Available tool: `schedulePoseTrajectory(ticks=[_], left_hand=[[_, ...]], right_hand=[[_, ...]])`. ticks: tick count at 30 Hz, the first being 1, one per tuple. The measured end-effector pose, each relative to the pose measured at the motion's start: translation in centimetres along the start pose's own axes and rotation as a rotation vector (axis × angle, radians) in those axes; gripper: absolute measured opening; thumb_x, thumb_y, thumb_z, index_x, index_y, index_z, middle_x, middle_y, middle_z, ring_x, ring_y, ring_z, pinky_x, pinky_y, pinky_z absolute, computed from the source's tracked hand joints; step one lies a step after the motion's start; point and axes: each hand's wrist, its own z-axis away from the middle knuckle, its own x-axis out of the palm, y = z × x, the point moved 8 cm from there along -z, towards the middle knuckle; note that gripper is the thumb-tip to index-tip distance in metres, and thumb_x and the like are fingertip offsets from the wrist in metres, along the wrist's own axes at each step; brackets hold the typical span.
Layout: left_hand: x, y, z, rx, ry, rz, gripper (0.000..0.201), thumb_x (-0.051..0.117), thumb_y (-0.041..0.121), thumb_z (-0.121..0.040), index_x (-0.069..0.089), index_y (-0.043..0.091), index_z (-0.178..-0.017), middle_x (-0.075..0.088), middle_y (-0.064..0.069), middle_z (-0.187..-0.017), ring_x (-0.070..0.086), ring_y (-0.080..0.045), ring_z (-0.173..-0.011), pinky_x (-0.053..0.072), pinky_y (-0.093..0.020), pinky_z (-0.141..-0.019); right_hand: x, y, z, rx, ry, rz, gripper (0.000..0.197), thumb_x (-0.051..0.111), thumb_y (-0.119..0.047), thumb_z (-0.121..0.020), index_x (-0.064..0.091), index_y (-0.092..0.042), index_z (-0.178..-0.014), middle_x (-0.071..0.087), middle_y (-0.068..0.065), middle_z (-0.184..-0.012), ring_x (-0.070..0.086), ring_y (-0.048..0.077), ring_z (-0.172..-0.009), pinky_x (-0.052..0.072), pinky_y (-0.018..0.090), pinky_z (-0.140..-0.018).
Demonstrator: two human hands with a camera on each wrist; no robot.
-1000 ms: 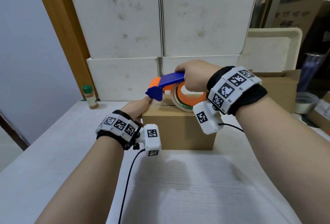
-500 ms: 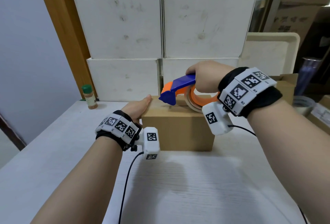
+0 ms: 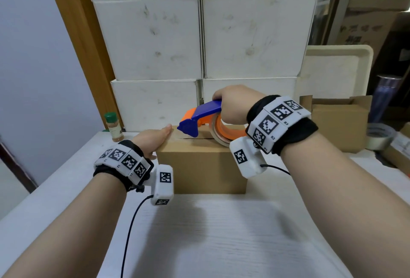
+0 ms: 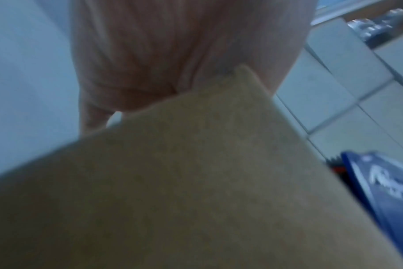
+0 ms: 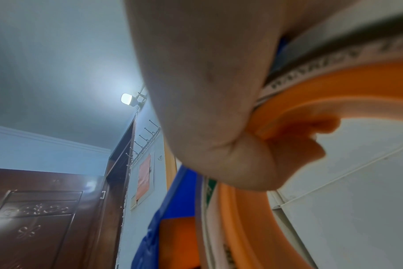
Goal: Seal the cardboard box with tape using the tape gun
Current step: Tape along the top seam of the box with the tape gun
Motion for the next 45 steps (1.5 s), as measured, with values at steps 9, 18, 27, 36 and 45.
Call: schedulePoseTrajectory(ticks=[9, 18, 27, 36, 45], left_hand=[[0.1, 4.5, 0.4, 0.301, 0.156, -0.289, 0.04, 0.044, 0.014, -0.095, 0.051, 0.01, -0.134, 0.055, -0.009, -0.134, 0.051, -0.024, -0.122, 0.037, -0.027, -0.096], [2.3, 4.7, -0.5, 0.339, 0.114, -0.495, 0.019, 0.037, 0.008, -0.095, 0.053, 0.009, -0.106, 0.056, -0.012, -0.102, 0.05, -0.023, -0.089, 0.04, -0.032, -0.082], [2.3, 4.5, -1.0, 0.294, 0.128, -0.629, 0.027, 0.037, 0.016, -0.095, 0.05, 0.008, -0.117, 0.057, -0.017, -0.117, 0.057, -0.031, -0.099, 0.045, -0.037, -0.086], [2.3, 4.8, -0.7, 0.313, 0.1, -0.601, 0.032, 0.031, 0.014, -0.099, 0.047, 0.006, -0.125, 0.055, -0.016, -0.122, 0.051, -0.028, -0.098, 0.04, -0.035, -0.093], [1.2, 4.4, 0.2, 0.292, 0.092, -0.502, 0.04, 0.028, 0.021, -0.102, 0.041, 0.004, -0.135, 0.052, -0.019, -0.132, 0.048, -0.033, -0.123, 0.037, -0.035, -0.1]], right_hand=[[0.1, -0.2, -0.2, 0.0, 0.0, 0.004, 0.038, 0.049, -0.004, -0.081, 0.059, -0.019, -0.114, 0.064, 0.005, -0.103, 0.057, 0.023, -0.089, 0.044, 0.03, -0.073], [0.3, -0.2, -0.4, 0.003, 0.0, -0.002, 0.038, 0.05, -0.006, -0.081, 0.058, -0.02, -0.115, 0.064, 0.004, -0.102, 0.058, 0.023, -0.09, 0.045, 0.031, -0.075], [0.3, -0.4, -0.3, -0.008, -0.047, 0.041, 0.038, 0.049, -0.003, -0.082, 0.057, -0.018, -0.116, 0.063, 0.006, -0.104, 0.053, 0.022, -0.083, 0.04, 0.03, -0.07], [-0.2, -0.1, 0.4, -0.011, -0.046, 0.047, 0.043, 0.047, -0.001, -0.082, 0.056, -0.019, -0.12, 0.057, 0.003, -0.097, 0.05, 0.022, -0.084, 0.038, 0.03, -0.071], [-0.1, -0.4, 0.5, -0.019, -0.044, 0.013, 0.042, 0.047, -0.001, -0.082, 0.055, -0.019, -0.12, 0.056, 0.002, -0.096, 0.05, 0.02, -0.083, 0.038, 0.029, -0.071]])
